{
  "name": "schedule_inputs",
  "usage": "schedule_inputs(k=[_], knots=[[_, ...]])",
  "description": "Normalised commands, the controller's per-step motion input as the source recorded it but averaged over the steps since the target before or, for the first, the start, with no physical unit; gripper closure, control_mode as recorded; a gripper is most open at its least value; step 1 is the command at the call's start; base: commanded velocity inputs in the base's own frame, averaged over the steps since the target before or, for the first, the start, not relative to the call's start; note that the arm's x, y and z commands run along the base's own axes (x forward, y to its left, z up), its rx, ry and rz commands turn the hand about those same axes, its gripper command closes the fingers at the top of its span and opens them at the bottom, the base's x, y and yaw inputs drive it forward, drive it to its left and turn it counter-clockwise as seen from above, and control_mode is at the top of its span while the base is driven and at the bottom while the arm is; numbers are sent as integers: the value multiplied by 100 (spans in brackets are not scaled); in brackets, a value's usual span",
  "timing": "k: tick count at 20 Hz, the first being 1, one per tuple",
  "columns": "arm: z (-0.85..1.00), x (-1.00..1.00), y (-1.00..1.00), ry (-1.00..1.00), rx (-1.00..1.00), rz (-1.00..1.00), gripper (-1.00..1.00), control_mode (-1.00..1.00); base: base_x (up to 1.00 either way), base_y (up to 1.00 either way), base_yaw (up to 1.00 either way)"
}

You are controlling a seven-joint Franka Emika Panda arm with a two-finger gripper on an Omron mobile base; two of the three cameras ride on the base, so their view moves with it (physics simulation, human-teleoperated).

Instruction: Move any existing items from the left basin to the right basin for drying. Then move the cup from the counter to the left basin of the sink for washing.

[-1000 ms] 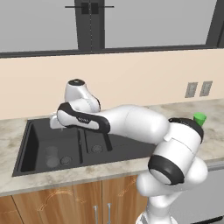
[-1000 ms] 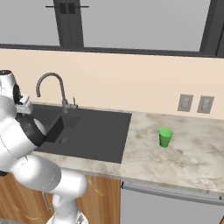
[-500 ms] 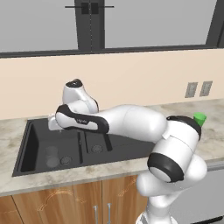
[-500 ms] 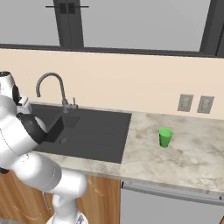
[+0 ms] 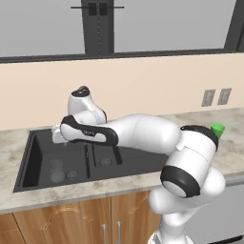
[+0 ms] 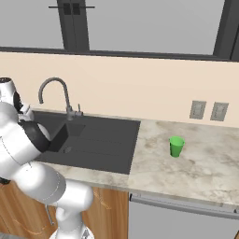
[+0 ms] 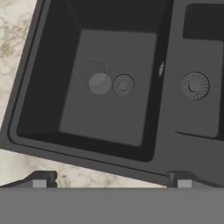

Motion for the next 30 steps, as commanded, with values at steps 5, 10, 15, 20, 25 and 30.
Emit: schedule_inputs(k=[5, 10, 15, 20, 25, 30], knots=[[-1, 22, 2, 2, 0, 0, -100, -100, 0, 0, 0], [0, 46, 0, 5, 0, -1, -100, -100, 0, 0, 0], [0, 47, 0, 7, 0, -1, -100, -100, 0, 0, 0], [0, 46, 0, 7, 0, -1, -100, -100, 0, 0, 0], [-1, 31, 16, 5, -1, -1, -100, -100, 0, 0, 0], [-3, 21, 44, 0, -8, -9, -100, -100, 0, 0, 0]])
